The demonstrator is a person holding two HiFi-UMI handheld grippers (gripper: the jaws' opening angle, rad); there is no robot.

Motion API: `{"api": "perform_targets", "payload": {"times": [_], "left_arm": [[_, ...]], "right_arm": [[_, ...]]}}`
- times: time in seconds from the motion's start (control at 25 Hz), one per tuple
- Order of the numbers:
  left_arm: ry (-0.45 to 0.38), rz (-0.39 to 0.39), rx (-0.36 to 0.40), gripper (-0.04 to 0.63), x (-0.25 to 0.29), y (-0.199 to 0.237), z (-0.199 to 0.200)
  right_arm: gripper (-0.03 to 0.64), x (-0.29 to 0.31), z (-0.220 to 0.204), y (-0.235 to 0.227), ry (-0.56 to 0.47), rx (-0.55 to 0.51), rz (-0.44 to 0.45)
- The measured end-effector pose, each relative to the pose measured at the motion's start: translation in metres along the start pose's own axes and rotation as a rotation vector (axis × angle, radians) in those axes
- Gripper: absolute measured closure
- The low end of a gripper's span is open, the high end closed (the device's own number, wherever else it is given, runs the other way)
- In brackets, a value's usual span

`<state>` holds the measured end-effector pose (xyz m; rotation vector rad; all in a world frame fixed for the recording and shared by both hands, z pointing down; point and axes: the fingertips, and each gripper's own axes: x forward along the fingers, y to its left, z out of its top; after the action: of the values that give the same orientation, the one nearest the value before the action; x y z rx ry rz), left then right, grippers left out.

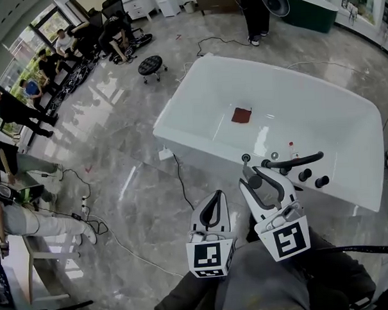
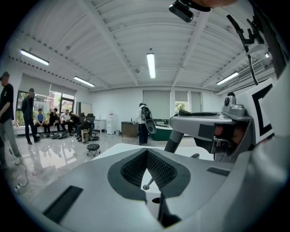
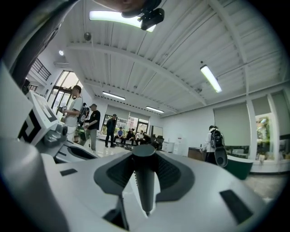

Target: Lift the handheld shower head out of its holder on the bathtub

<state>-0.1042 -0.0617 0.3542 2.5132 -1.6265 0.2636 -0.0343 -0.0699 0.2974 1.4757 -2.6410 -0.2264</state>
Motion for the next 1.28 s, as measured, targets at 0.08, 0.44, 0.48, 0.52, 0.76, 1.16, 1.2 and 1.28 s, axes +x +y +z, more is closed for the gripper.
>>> {"api": "perform_targets", "payload": {"times": [0.08,0.44,0.48,0.52,0.76,1.16,1.2,1.28], "left_arm": [[-0.018,-0.004,0.001,0.592,-0.027,-0.004,-0.001],[-0.022,-0.072,0.014,0.592,-0.112,-0.031,-0.009],[-0.024,-0.077,0.015,0.592,-0.115,-0.033,-0.01],[-0.028,-0.081,0.016,0.592,-0.117,-0.035,-0.009],[-0.062,-0.086,0.014,0.592,-0.125,-0.045,0.0],[-0.11,-0.086,0.032,0.592,-0.128,-0.069,0.022],[-0.111,-0.085,0.034,0.592,-0.127,-0.071,0.025],[-0.106,-0.084,0.033,0.592,-0.127,-0.075,0.027]], "right_arm": [[0.476,-0.023,0.005,0.02,0.006,-0.002,-0.018],[0.476,-0.103,0.025,0.08,0.016,-0.037,-0.08],[0.476,-0.107,0.025,0.083,0.02,-0.042,-0.081],[0.476,-0.11,0.024,0.085,0.025,-0.043,-0.081],[0.476,-0.128,0.014,0.085,0.055,0.031,-0.092],[0.476,-0.144,0.018,0.067,0.054,0.048,-0.092],[0.476,-0.145,0.019,0.065,0.053,0.052,-0.092],[0.476,-0.146,0.019,0.062,0.054,0.056,-0.091]]}}
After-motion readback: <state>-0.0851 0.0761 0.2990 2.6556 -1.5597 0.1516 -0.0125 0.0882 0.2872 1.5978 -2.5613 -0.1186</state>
